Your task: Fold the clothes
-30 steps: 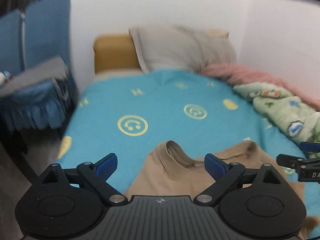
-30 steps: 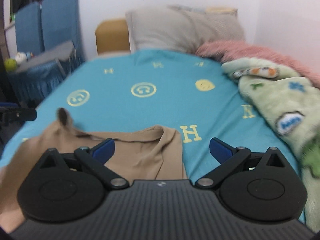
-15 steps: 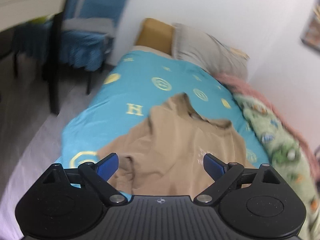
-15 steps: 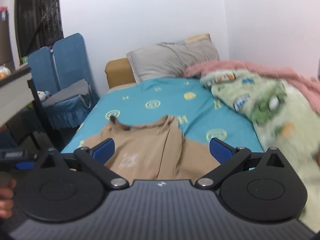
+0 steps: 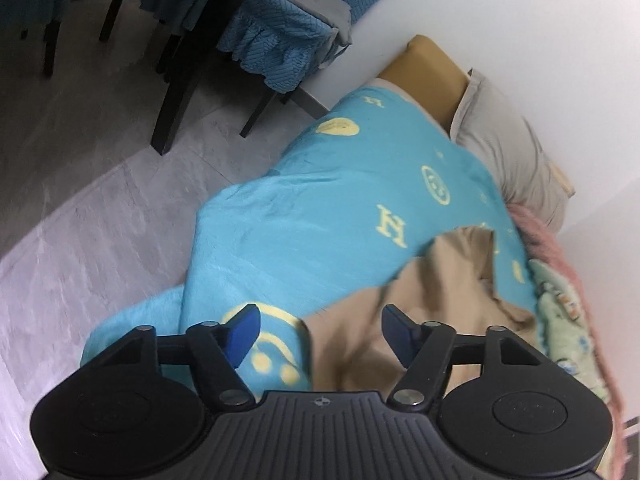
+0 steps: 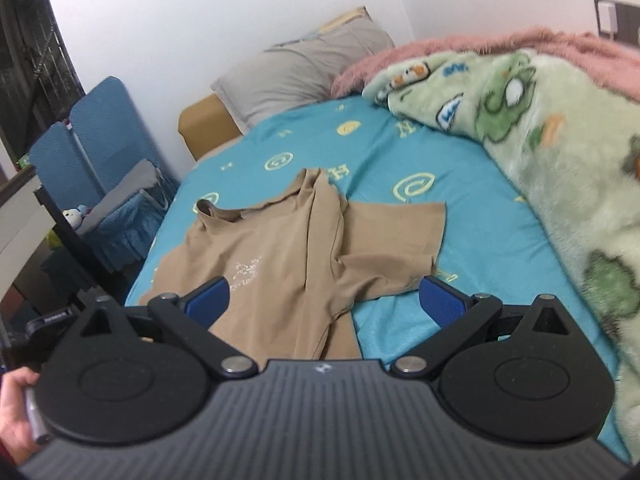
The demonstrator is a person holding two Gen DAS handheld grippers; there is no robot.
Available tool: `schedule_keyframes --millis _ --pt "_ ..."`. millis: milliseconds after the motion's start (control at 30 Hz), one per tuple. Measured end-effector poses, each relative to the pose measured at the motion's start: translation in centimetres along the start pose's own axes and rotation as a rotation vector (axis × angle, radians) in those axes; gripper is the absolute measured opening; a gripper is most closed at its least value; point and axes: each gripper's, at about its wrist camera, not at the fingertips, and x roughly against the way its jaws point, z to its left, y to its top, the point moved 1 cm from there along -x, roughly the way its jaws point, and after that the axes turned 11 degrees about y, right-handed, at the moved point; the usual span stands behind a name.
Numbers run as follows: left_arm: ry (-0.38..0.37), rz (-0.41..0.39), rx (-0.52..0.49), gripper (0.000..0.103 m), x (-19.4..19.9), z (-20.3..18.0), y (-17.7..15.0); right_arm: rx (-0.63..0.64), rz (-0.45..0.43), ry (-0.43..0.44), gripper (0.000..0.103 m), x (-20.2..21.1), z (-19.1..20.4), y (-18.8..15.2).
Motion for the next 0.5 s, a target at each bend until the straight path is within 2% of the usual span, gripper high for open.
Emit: schedule_keyframes --millis 67,167,200,233,300,400,433,500 --pt "-0.004 0.006 -0.030 0.060 -1.4 -0.1 0.0 -0.008 0.016 0.008 0.103 -1.2 -0.3 -0.1" --pt "-0.019 -0.042 -0.094 0.056 -2.6 -0.6 -0.3 -0.006 0.048 0.008 0.103 -2.9 -0.4 -0.5" --pt "-0.014 -0.056 -0.122 0.047 -2.8 -1.0 -0.3 -0.007 0.059 0.008 0.103 -3.4 -0.4 -0.6" --pt "-0.005 -0.067 -0.142 0.034 -2.9 -1.4 -0.4 -0.011 0.069 0.007 0.103 -3.8 -0.4 -0.7" --pt "-0.055 -0.042 -0.177 0.017 -3.0 -2.2 -0.4 -0.019 0.091 0.005 0.103 -4.6 -0.4 -1.0" --pt "-0.080 -0.002 -0.248 0.011 -3.0 -4.1 -0.8 -0.025 0.110 0.010 0.103 -5.3 -0.4 -1.2" --pt "-0.079 0.008 -0.282 0.005 -2.8 -4.8 -0.9 -0.026 0.115 0.013 0.103 -5.5 -0.4 -1.2" --pt "-0.036 -0.017 -0.337 0.003 -2.5 -5.8 -0.5 -0.024 0.122 0.012 0.103 -5.9 -0.4 -1.2"
